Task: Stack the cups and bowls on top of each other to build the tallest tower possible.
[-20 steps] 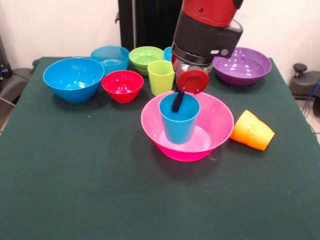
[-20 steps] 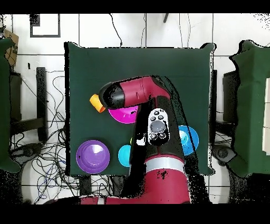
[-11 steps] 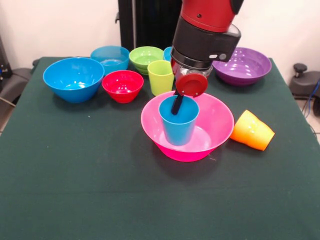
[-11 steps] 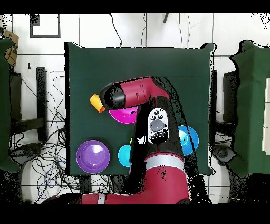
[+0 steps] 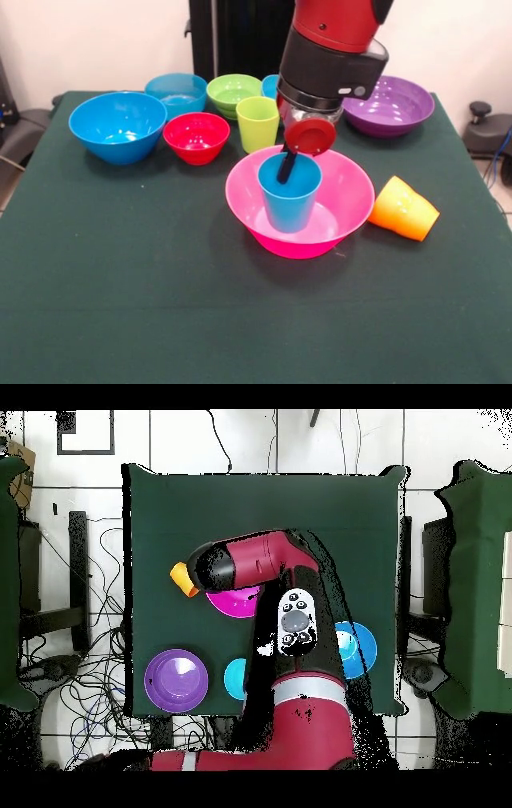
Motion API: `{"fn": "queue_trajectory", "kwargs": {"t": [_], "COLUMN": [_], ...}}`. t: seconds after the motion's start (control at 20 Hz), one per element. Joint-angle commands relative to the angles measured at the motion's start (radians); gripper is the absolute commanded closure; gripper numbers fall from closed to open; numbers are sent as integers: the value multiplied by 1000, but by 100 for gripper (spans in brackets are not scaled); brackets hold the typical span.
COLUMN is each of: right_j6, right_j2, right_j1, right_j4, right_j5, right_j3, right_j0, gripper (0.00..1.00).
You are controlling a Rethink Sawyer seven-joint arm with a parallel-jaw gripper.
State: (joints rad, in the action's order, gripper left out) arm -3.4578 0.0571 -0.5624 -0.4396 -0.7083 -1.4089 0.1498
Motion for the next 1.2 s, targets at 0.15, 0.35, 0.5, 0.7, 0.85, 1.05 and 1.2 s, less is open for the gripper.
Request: {"fn": "queue_trajectory", "kwargs": {"t": [0.15,0.35,0.5,0.7,0.85,1.05,1.2], "right_j6": [157,148,147,150,154,154,153], "right_j2": [48,46,43,42,42,39,31], "right_j1": [47,56,60,63,66,75,75], "right_j4": [-45,-44,-46,-45,-47,-52,-54], "right_j5": [30,48,56,53,55,59,43], "right_j3": [-28,-25,-24,-20,-20,-14,-11], "right_j0": [-30,-33,-33,-33,-32,-33,-38], "gripper": [100,100,100,100,100,100,100]}}
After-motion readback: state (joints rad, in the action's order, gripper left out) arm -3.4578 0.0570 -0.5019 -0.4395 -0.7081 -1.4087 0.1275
